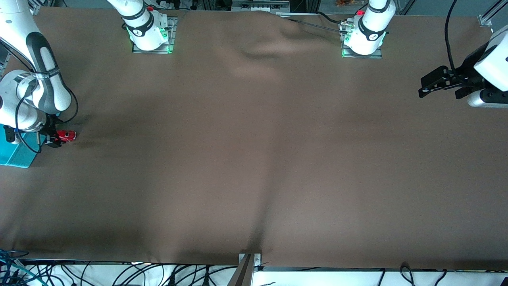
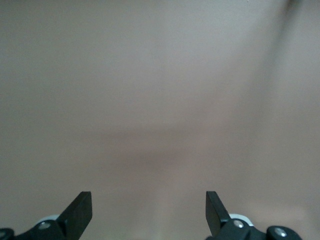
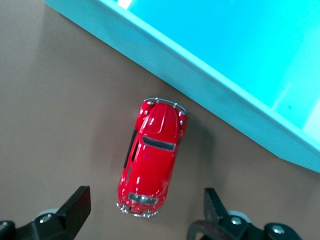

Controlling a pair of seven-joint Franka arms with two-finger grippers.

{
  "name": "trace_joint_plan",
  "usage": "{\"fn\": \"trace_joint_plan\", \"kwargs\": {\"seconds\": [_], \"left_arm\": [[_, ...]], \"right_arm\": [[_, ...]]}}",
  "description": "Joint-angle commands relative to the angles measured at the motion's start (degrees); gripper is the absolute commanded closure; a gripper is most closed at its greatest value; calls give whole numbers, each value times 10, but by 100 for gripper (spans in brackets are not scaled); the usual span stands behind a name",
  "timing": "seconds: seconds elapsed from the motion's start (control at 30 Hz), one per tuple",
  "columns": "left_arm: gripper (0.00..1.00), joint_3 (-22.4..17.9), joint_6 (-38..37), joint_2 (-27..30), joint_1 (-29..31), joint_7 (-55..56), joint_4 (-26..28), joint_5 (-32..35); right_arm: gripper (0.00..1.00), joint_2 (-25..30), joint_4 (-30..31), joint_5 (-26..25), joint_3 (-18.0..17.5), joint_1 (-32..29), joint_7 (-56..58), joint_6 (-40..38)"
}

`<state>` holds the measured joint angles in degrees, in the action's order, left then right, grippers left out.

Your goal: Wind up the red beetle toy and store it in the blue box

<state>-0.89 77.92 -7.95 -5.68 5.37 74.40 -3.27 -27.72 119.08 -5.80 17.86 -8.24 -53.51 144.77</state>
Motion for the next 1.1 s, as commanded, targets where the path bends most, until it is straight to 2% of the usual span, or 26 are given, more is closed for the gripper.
{"fn": "trace_joint_plan", "kwargs": {"seconds": [0.0, 0.23, 0.27, 0.3, 0.37, 0.43, 0.53, 0.63, 0.67, 1.07], "left_arm": [[0, -5, 3, 0, -5, 1, -1, -9], [0, -5, 3, 0, -5, 1, -1, -9], [0, -5, 3, 0, -5, 1, -2, -9], [0, -5, 3, 0, -5, 1, -1, -9], [0, -5, 3, 0, -4, 1, -1, -9], [0, -5, 3, 0, -4, 1, -1, -9], [0, -5, 3, 0, -4, 1, -2, -9], [0, -5, 3, 0, -3, 1, -2, -9], [0, -5, 3, 0, -3, 1, -2, -9], [0, -5, 3, 0, -5, 1, -2, -9]], "right_arm": [[0, -7, 5, 3, -1, -5, -4, 21], [0, -16, 4, 2, -1, -8, -3, 33], [4, -18, 3, 2, -1, -8, -3, 33], [17, -18, 2, 3, -1, -8, -4, 32], [30, -19, 2, 3, -1, -8, -3, 32], [53, -19, 1, 3, 0, -10, -4, 32], [72, -19, 0, 6, 0, -13, -3, 32], [98, -19, 0, 12, 0, -13, -4, 32], [100, -18, 0, 14, 0, -13, -4, 32], [100, -5, 1, 13, -3, -13, -5, 28]]}}
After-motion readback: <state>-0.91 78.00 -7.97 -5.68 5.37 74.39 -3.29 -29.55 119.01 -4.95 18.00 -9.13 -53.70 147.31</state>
